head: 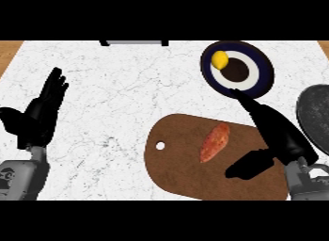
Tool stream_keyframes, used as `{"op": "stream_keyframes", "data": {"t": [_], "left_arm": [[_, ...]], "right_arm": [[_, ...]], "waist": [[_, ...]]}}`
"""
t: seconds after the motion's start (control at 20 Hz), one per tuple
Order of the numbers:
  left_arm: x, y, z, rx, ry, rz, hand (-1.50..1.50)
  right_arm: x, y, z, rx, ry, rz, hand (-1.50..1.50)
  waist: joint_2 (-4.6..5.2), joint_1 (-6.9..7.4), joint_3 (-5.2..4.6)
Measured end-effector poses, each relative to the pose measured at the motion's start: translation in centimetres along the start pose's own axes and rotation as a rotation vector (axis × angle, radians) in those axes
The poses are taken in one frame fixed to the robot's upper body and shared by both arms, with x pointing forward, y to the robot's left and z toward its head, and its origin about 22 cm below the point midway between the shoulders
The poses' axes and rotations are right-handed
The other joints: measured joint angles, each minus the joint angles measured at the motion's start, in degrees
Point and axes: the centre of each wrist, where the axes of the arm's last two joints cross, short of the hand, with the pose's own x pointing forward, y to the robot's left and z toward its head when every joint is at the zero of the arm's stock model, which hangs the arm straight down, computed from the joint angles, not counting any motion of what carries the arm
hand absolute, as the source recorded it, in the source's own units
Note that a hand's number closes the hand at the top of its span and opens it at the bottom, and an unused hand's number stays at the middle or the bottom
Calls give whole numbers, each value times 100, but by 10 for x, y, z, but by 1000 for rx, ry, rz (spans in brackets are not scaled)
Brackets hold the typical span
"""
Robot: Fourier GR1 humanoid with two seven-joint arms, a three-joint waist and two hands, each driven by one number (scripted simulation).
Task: Pick the sweet potato from the cutting board and place it in the pan
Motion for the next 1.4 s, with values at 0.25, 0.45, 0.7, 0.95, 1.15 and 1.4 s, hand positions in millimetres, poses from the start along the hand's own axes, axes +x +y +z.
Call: {"op": "stream_keyframes", "data": {"t": [0.25, 0.45, 0.7, 0.95, 1.15, 1.4], "left_arm": [[3, 0, -4, 3, -9, 1, 0], [-3, 7, 1, -1, -3, 3, 0], [-6, 5, 0, 2, -3, 8, 0], [1, -2, 2, 0, -4, -4, 0], [0, -2, 3, 2, -4, 3, 0], [5, -1, -3, -1, -4, 6, 0]], "right_arm": [[-5, 6, -6, 29, 5, 29, -150], [-1, 17, -18, 51, 38, 78, -150], [8, 29, -25, 85, 91, 172, -150], [4, 36, -35, 114, 128, 211, -150], [0, 37, -41, 127, 140, 215, -150], [-2, 43, -53, 155, 154, 241, -150]], "waist": [[-1, -8, -1], [-2, 5, -2], [-1, 1, -2], [-1, 0, -1], [-1, -2, -1], [-1, -4, -1]]}}
